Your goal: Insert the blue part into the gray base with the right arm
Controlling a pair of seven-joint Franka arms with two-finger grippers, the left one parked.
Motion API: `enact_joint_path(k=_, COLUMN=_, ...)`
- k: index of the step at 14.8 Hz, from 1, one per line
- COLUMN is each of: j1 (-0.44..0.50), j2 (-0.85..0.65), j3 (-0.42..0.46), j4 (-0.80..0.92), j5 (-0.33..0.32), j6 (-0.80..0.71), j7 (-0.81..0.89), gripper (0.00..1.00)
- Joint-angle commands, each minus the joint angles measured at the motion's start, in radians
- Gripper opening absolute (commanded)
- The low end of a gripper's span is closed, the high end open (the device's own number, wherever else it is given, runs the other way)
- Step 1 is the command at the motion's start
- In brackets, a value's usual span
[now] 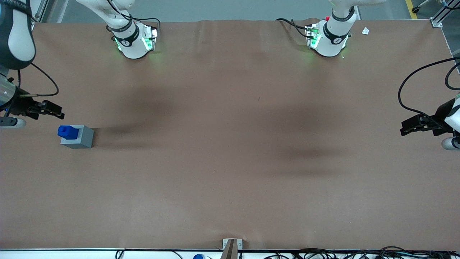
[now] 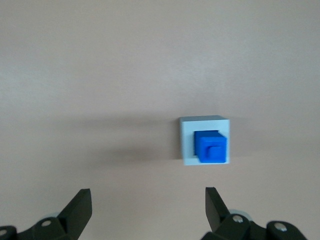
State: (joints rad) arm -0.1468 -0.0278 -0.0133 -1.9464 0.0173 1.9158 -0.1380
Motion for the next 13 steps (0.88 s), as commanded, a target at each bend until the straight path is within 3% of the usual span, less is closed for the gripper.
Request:
enact_joint_path(k=1, j1=0.047, j2=-0.069, j3=-0.004, j4=-0.029, j5=0.001, j6=-0.009, j7=0.075, gripper=1.0)
enact_joint_path(k=8, j1=0.082, j2=-0.176, j3=-0.001, j4=-0.026, j5=-0.004, j6=-0.055, j7=0.074, gripper=1.0)
enact_joint_path(k=13, j1=0.084, j2=-0.193, j3=-0.001, j4=0.076, j5=-0.008, j6=-0.129, j7=0.075, gripper=1.0)
